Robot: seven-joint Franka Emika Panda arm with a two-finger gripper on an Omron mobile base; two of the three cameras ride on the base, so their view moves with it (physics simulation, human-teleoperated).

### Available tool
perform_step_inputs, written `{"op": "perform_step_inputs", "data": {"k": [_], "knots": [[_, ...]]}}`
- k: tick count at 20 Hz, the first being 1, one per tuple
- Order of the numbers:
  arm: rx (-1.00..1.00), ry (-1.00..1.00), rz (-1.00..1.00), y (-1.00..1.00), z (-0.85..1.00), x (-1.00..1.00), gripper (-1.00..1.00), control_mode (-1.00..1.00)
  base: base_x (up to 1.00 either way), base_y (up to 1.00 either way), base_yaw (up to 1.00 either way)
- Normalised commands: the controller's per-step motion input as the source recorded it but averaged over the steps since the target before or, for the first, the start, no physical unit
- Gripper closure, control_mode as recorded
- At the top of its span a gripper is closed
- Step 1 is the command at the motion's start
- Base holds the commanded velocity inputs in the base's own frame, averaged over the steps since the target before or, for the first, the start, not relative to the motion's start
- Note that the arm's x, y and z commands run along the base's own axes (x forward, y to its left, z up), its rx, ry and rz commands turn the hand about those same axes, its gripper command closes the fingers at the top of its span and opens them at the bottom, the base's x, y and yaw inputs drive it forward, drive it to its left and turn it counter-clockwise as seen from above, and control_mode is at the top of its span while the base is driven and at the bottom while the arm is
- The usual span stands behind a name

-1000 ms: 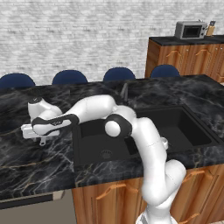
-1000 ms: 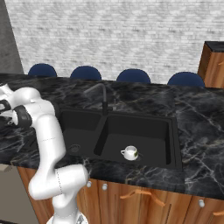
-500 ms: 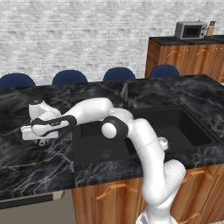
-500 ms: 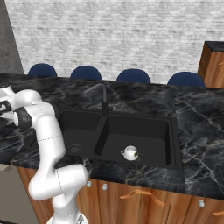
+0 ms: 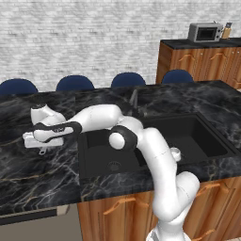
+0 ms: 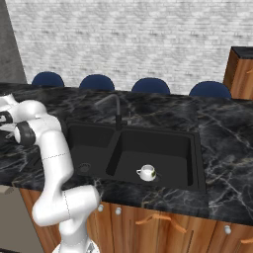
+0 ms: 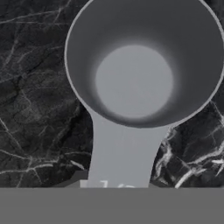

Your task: Move any existing items from the left basin to the right basin for drying. Then move the measuring cup from the counter to the left basin of the sink for washing.

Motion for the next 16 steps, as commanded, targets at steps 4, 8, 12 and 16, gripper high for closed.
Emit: {"op": "perform_step_inputs", "data": {"k": [4, 8, 12, 16], "knots": [[0.02, 0.0, -0.18, -0.42, 0.38, -0.17, 1.0, -1.0, 0.0, 0.0, 0.0], [0.03, 0.0, -0.21, -0.55, 0.41, -0.22, 1.0, -1.0, 0.0, 0.0, 0.0], [0.03, 0.0, -0.2, -0.66, 0.29, -0.3, 1.0, -1.0, 0.0, 0.0, 0.0], [0.04, 0.0, -0.22, -0.81, 0.16, -0.45, 1.0, -1.0, 0.0, 0.0, 0.0]]}}
